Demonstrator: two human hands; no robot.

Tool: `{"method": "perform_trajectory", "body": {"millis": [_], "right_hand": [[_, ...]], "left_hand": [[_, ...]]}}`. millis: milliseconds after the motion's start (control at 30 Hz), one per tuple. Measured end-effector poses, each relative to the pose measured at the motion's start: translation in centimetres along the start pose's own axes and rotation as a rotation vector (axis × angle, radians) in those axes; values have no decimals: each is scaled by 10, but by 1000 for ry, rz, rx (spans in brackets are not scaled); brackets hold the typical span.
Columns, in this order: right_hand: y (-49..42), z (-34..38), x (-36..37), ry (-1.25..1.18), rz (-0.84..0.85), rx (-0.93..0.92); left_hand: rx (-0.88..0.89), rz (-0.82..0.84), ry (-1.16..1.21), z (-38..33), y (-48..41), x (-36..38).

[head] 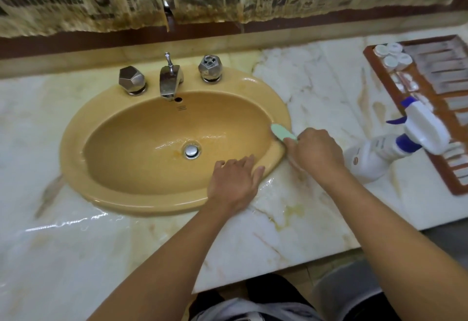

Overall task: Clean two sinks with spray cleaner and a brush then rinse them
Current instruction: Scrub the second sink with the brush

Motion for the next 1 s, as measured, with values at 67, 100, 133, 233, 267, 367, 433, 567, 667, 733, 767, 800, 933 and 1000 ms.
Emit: {"method": "perform_trajectory", "body": {"millis": [67, 100, 133, 233, 267, 367, 433, 567, 667, 733, 767, 800, 933, 1000], "right_hand": [[-28, 3, -4, -113, -26, 58], [-38, 6, -3, -160, -36, 72], [-43, 9, -3, -190, -45, 79], [-27, 12, 2, -132, -16, 35], [-17, 8, 7, -84, 11, 11], [3, -10, 19, -52, 78, -5], [-11, -14, 20, -155, 68, 67], [-50, -16, 29, -509, 118, 243], [-40, -26, 35, -591, 234, 239], [-25, -36, 41, -612, 333, 245], [-20, -39, 41, -643, 377, 253], [-21, -38, 40, -661, 392, 254], [-72, -15, 23, -634, 285, 227], [-104, 5, 15, -610, 236, 152]], "left_hand": [[16, 14, 11, -6, -6, 1], [24, 19, 20, -8, -10, 1], [32, 17, 27, -12, -14, 0], [30, 16, 58, -20, -24, -1], [26, 12, 70, -22, -26, -1], [31, -8, 84, -25, -34, 1], [35, 1, 99, -26, -38, 4], [40, -23, 122, -31, -45, 5], [29, -36, 128, -33, -52, 5], [20, -39, 144, -35, -56, 5], [15, -42, 153, -36, -58, 4], [9, -43, 161, -37, -60, 3], [-23, -42, 178, -41, -66, 1], [-46, -44, 186, -41, -70, 1]]}}
Point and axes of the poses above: each hand's wrist, its own y-axis away from the middle knuckle, its own x-axis out of the palm, z = x × y, the point moved 4 cm from there along -y, towards the middle knuckle, and after that the axes turned 7 degrees about x, right-handed, at the moved point
